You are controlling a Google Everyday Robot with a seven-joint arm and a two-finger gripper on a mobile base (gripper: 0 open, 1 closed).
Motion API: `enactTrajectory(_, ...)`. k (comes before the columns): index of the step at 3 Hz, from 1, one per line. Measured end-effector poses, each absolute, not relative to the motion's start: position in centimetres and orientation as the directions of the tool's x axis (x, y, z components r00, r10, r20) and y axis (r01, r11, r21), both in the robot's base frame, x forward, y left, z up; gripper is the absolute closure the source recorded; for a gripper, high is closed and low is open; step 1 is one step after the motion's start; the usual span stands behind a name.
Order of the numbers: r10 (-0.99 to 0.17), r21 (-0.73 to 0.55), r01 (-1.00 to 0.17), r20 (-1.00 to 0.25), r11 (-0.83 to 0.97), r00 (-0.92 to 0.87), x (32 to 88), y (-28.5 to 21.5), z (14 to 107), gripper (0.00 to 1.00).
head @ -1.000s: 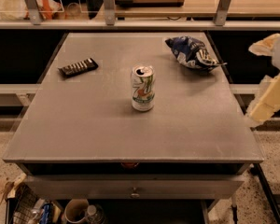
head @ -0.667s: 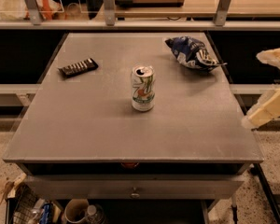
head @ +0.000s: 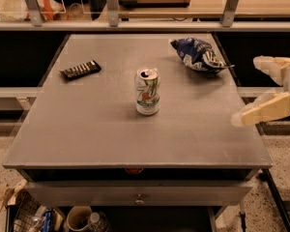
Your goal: Move 7up can near rxbar chocolate
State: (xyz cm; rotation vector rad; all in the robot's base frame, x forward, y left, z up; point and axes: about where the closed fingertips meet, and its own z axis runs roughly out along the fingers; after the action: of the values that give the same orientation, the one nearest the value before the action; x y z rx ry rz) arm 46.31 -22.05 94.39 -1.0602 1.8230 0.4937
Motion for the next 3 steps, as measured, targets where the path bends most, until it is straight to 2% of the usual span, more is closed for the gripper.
enactTrajectory(1,-0.386,-0.070,-0.839,-0.906,0.540,-0.173,46.2,-20.6,96.1,0.00)
enactTrajectory(3,-0.394,-0.067,-0.869,-0.906,0.490,-0.152,46.3,-18.7,96.0,0.00)
